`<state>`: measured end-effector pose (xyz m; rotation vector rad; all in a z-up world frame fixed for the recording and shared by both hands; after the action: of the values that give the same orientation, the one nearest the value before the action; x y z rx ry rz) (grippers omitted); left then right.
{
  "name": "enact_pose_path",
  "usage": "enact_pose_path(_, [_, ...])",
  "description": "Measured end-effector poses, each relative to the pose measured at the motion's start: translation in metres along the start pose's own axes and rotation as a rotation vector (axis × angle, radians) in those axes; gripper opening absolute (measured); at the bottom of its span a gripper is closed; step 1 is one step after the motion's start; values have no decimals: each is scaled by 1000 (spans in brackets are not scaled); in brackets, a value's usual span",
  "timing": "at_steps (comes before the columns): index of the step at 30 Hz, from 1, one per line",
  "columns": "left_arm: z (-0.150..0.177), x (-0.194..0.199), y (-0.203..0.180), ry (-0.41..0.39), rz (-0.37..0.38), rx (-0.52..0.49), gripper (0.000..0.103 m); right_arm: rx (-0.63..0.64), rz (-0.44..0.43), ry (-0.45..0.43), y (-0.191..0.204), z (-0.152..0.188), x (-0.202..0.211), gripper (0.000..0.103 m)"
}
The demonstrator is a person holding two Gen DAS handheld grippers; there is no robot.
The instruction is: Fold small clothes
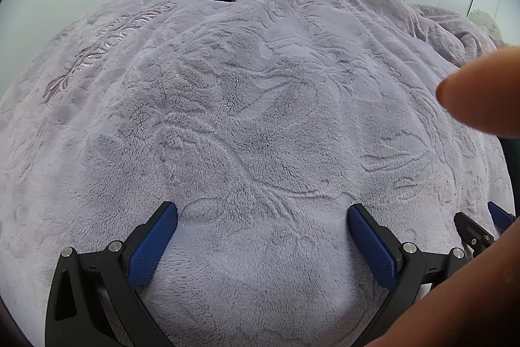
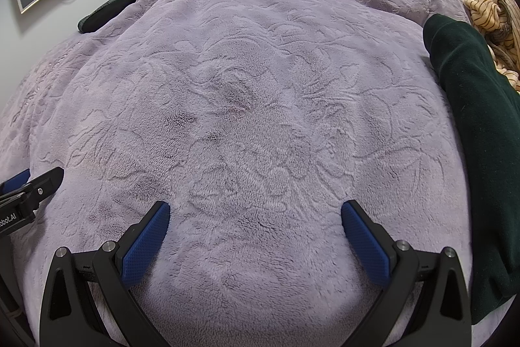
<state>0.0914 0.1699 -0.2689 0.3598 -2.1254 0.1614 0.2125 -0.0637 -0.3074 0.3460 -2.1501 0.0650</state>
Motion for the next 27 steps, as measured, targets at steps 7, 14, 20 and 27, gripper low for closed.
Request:
enact_pose_path(7, [0,1,0,1,-2,-1,103,0,0,0,0,0,0,103])
enact_pose_path(14, [0,1,-1,4,-9,-6,103,0,0,0,0,0,0,103])
enact_pose_path(20, [0,1,-1,4,-10,-7,103,0,0,0,0,0,0,103])
enact_pose_path(27, [0,1,-1,4,-10,-7,103,0,0,0,0,0,0,103])
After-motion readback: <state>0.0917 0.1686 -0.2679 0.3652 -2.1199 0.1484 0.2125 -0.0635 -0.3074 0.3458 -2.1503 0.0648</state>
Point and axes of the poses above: each gripper's, at about its wrist camera, not at the fingertips, and x roughly against the way its jaws point, y to its left, z to its underside, the point moved 3 cm from there along -x, roughly the way its jaws point, and after that the axes turned 5 degrees about -z, right-handed, at the moved point
